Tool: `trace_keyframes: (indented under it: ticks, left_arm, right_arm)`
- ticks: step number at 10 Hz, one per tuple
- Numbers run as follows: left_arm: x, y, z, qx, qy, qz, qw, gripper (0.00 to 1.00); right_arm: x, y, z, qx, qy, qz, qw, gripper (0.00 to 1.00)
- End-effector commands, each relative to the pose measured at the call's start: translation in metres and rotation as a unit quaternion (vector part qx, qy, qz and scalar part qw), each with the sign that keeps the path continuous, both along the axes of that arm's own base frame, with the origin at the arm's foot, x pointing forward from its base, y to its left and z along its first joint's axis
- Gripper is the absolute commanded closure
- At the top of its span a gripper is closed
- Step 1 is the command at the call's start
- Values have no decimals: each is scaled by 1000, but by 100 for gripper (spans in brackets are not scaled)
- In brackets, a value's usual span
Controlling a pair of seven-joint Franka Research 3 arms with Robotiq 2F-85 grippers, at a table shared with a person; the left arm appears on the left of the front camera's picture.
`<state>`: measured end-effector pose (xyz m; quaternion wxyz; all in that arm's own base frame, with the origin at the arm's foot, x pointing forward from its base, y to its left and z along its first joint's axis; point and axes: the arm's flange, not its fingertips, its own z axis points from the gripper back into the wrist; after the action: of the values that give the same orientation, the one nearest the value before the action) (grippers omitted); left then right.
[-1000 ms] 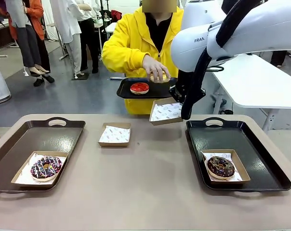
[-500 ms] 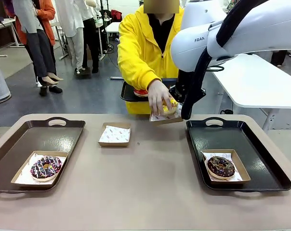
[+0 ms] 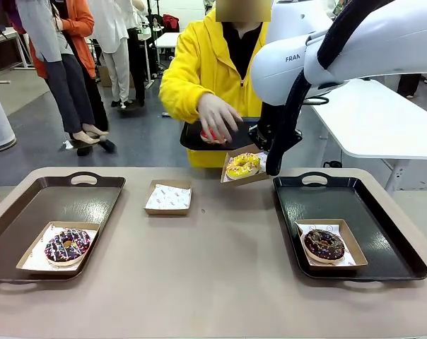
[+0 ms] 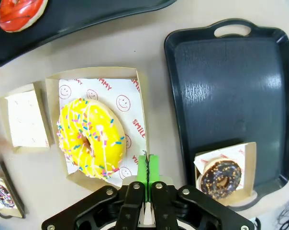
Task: Individually package the donuts and arrange them on the tray.
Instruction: Place the picked Paper togo box on the Handle tray while simultaneously picking up another Paper togo box from the table with the other hand.
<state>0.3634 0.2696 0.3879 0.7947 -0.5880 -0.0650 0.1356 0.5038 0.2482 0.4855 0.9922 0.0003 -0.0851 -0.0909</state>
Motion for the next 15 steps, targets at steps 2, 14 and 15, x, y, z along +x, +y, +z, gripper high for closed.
trace_keyframes:
  ticks: [2,14,15]
  left_arm:
    - [-2,-1,3,0,-2,2,1000,0]
    - [91,-129,117,190,-32,-34,981,0]
    - [102,-156,128,221,-31,-38,974,0]
  right_arm:
    - [-1,-1,-1,-1,1,-2,1000,100]
    - [-15,-212,48,60,40,73,995,99]
    - [-15,-225,44,50,48,82,994,99]
